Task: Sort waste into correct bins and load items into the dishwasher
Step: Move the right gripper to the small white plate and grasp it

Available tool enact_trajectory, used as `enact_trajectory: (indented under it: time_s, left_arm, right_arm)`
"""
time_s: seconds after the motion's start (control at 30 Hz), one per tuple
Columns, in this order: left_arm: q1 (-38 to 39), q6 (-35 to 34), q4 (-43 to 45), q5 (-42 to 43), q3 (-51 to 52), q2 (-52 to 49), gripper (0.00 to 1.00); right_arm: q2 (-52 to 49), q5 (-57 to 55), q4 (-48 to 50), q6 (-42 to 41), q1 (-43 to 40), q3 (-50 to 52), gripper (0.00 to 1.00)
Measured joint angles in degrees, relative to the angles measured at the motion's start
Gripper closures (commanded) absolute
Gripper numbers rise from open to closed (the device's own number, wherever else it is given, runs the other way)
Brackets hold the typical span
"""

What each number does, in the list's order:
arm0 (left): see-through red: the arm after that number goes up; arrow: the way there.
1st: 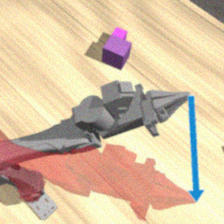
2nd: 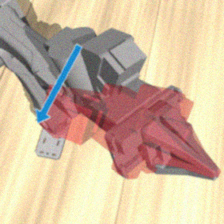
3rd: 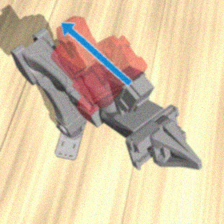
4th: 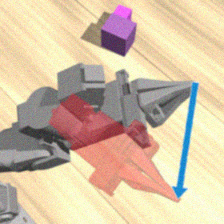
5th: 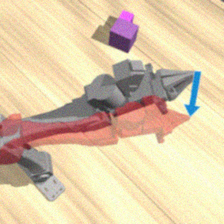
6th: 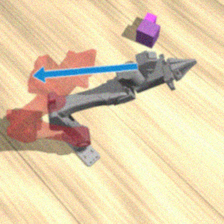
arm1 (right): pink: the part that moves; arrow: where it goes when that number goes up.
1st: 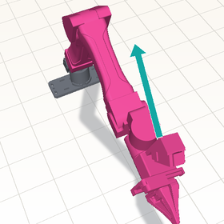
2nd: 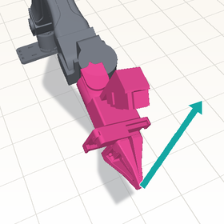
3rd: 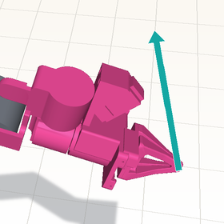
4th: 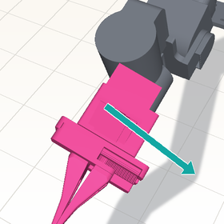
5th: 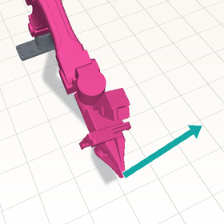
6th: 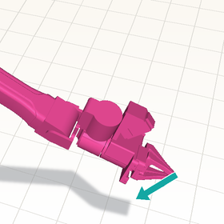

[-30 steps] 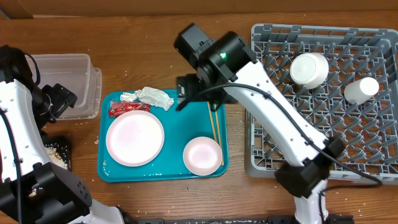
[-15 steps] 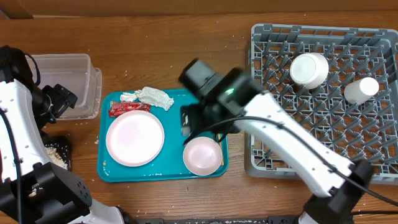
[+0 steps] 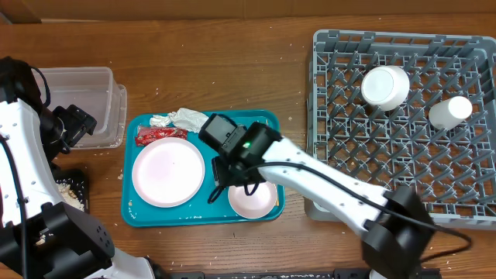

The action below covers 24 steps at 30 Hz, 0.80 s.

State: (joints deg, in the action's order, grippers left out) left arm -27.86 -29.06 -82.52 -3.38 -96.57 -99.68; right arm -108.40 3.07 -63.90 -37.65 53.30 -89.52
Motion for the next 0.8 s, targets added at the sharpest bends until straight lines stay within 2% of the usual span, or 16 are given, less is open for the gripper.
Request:
enact_trajectory:
  time_s: [0.33, 0.4, 0.5, 0.63, 0.73, 0.8]
  left_arm:
    - [0.00, 0.00, 0.02, 0.09, 0.00, 0.00, 0.00]
    - [0.00, 0.00, 0.11, 0.17, 0.00, 0.00, 0.00]
    - [0.00, 0.00, 0.28, 0.20, 0.00, 0.00, 0.00]
    - [0.00, 0.00, 0.42, 0.20, 0.00, 0.00, 0.00]
    - [0.00, 0.00, 0.48, 0.20, 0.00, 0.00, 0.00]
    - [0.02, 0.00, 0.48, 0.20, 0.00, 0.00, 0.00]
  right_arm:
    - [-9.05, -0.28, 0.39, 0.13, 2.71, 0.39, 0.36]
    - [-9.79, -0.26, 0.42, 0.15, 3.45, 0.39, 0.38]
    - [-10.16, -0.28, 0.44, 0.24, 4.66, 0.39, 0.52]
    - [-10.16, -0.35, 0.52, 0.13, 5.79, 0.39, 0.65]
    - [-10.16, -0.26, 0.24, 0.20, 5.95, 0.39, 0.82]
    - [-10.16, -0.31, 0.09, 0.17, 5.95, 0.39, 0.89]
